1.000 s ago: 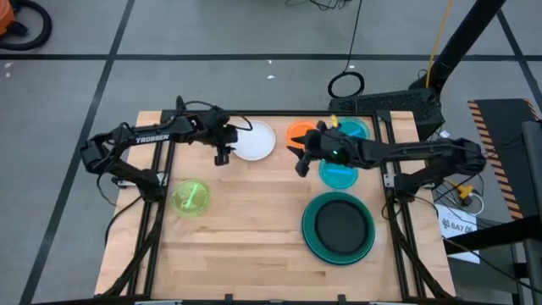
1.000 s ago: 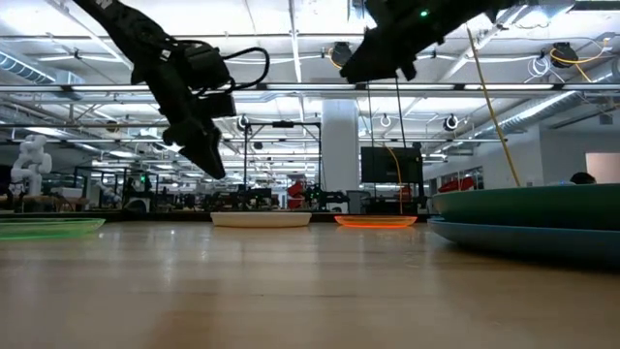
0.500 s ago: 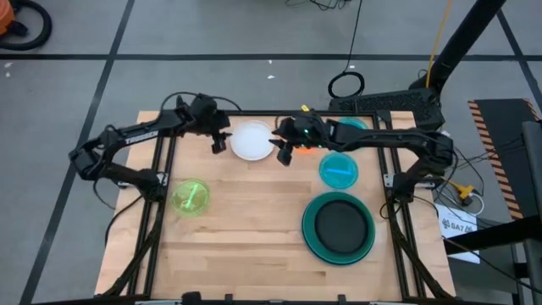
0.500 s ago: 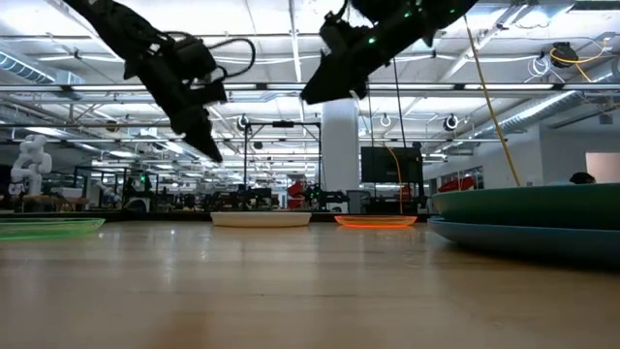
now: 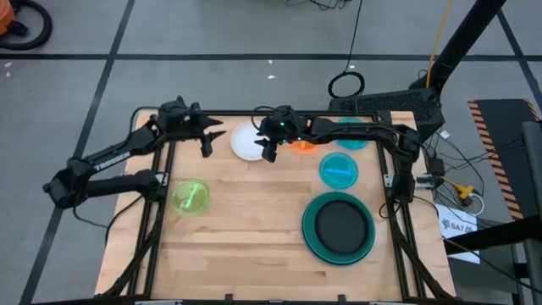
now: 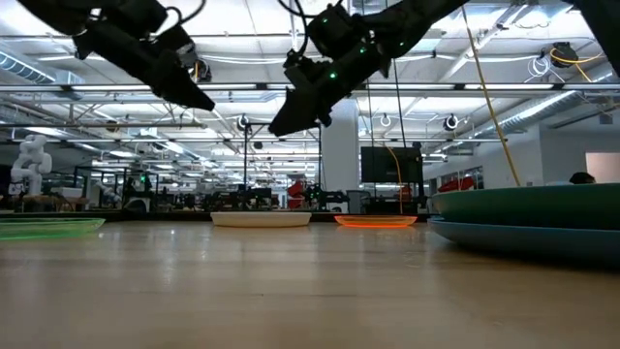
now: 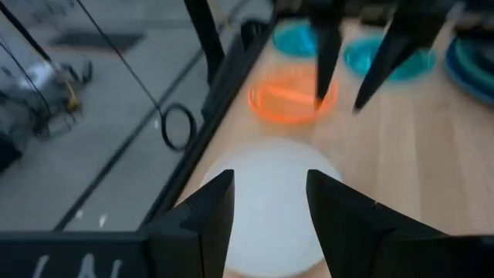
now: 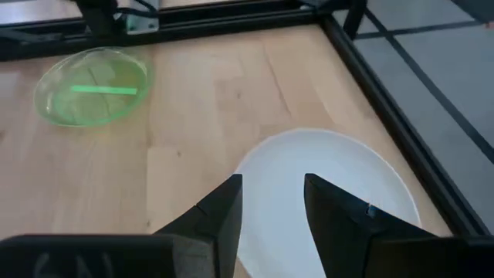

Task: Stack plastic plates
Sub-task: Stack the white plate on top of the black plate

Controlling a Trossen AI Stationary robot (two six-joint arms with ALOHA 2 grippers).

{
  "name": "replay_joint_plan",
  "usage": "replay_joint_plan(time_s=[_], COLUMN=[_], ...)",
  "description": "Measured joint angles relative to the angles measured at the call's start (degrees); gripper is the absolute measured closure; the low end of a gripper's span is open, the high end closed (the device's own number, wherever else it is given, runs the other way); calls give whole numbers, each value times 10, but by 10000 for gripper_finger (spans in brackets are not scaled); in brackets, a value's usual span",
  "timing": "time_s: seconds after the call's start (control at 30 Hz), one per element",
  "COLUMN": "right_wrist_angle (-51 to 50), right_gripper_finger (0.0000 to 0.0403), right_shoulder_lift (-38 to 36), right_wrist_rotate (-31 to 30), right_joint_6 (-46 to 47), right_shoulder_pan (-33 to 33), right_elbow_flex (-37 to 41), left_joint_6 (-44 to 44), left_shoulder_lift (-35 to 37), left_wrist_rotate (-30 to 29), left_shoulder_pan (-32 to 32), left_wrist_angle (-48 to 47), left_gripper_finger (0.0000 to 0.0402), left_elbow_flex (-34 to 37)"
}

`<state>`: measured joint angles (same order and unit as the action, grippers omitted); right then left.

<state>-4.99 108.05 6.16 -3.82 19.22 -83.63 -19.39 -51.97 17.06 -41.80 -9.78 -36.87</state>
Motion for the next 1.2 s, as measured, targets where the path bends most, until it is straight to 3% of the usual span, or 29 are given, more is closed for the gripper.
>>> replay_joint_plan(time_s=[0.23, 0.67, 1.0, 1.2], right_wrist_angle=[6, -35, -137, -140], right_gripper_finger=[271, 271, 271, 271], right_shoulder_lift=[60, 184, 196, 203], right_wrist_rotate=[0, -1, -1, -2], right_joint_6=[-46, -14, 1, 1], right_shoulder_pan=[2, -15, -25, -33], right_elbow_flex=[-24, -125, -142, -141], left_joint_6=[10, 21, 17, 16], left_shoulder_lift=[60, 100, 101, 101], left_wrist_rotate=[0, -56, -57, -57], left_shoulder_pan=[3, -15, -15, -15], left_wrist_angle=[69, 99, 84, 83], left_gripper_finger=[232, 232, 232, 232], left_elbow_flex=[19, 19, 19, 19])
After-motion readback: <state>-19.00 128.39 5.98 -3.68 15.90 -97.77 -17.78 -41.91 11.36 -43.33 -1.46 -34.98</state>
